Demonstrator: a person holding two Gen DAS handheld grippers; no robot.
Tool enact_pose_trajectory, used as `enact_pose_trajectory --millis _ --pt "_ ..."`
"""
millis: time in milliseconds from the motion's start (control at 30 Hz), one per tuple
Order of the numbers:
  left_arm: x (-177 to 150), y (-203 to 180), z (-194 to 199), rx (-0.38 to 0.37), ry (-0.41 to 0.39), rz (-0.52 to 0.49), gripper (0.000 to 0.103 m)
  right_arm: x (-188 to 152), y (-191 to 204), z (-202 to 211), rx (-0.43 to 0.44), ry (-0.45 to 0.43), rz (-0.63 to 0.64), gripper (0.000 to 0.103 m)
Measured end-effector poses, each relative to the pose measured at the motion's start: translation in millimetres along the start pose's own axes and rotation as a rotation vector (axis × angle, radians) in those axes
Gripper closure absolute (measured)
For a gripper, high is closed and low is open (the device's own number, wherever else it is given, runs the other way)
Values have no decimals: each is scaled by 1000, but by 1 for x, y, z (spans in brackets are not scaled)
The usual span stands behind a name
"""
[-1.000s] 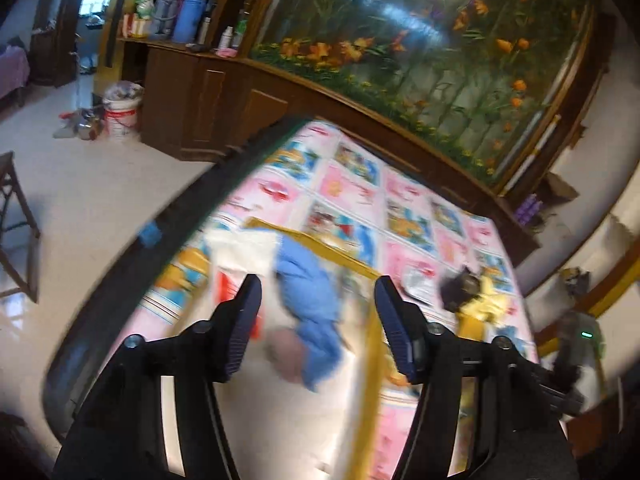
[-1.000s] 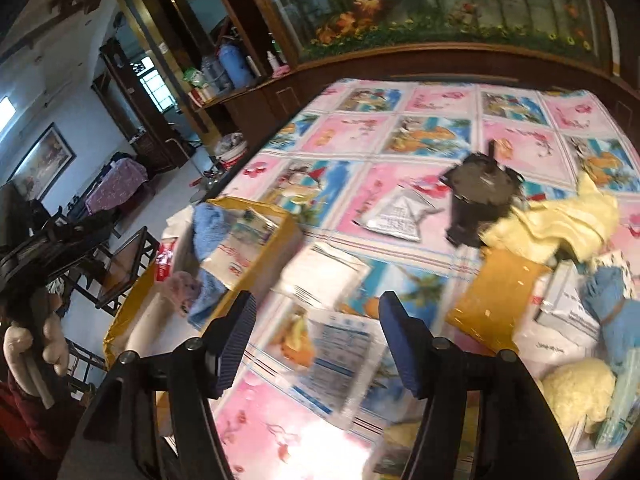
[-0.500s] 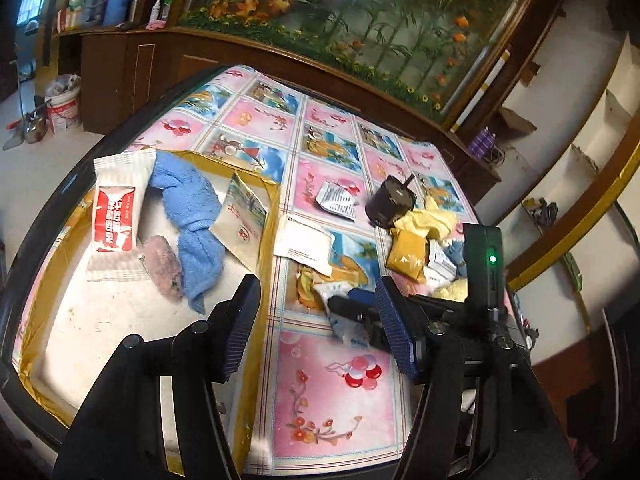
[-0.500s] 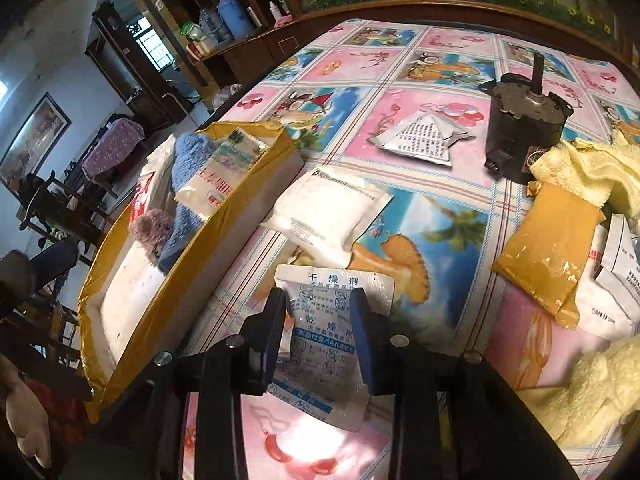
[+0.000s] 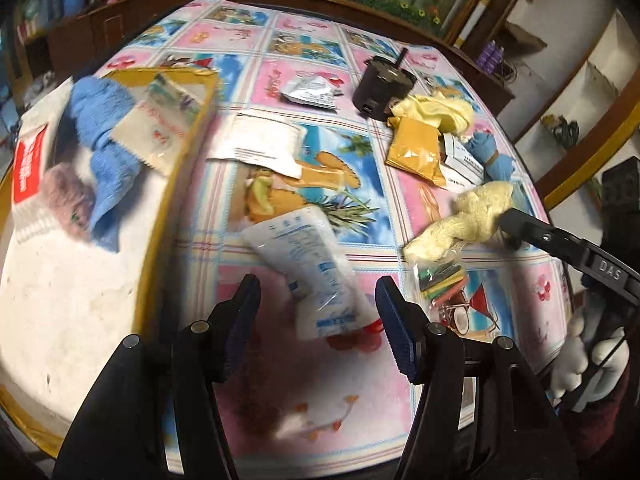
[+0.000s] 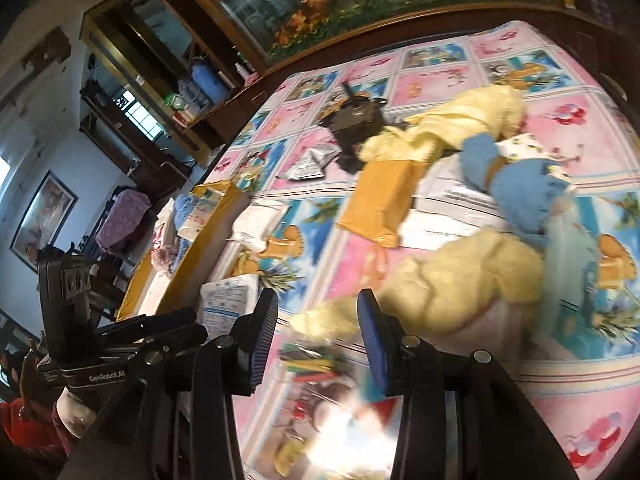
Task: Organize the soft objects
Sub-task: 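Grasp the white desiccant packet with the left tool, then carry desiccant packet to box with left tool while right tool grasps stick bag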
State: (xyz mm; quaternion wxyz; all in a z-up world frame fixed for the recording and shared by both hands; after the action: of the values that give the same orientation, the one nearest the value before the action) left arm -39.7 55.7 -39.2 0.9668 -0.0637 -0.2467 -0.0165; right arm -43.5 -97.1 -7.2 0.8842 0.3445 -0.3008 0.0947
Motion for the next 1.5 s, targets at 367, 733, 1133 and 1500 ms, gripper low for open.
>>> enact_pose_trajectory --millis 367,733,1133,1500 --pt "13 -12 -31 45 -54 -70 70 -25 5 -19 28 93 45 58" --pt "19 -14 -33 29 -71 -71 62 -44 42 -77 -63 190 205 58" --pt "17 -27 -34 19 -119 -118 74 -54 51 -78 -145 194 311 82" --pt "24 -5 27 -94 -205 5 74 -48 66 -46 -56 106 258 90"
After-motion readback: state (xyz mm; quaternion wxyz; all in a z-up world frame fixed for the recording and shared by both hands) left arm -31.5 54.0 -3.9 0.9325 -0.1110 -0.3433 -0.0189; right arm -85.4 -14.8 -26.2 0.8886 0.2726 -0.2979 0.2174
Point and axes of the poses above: each gripper's, at about its wrist camera, not at the fingertips, and z roughly against the way its jaws point, y to its left, x to its top, the point moved 9 cm from there along -z, roughly the way its jaws point, and after that the axes turned 10 degrees about x, right-handed, at the moved point
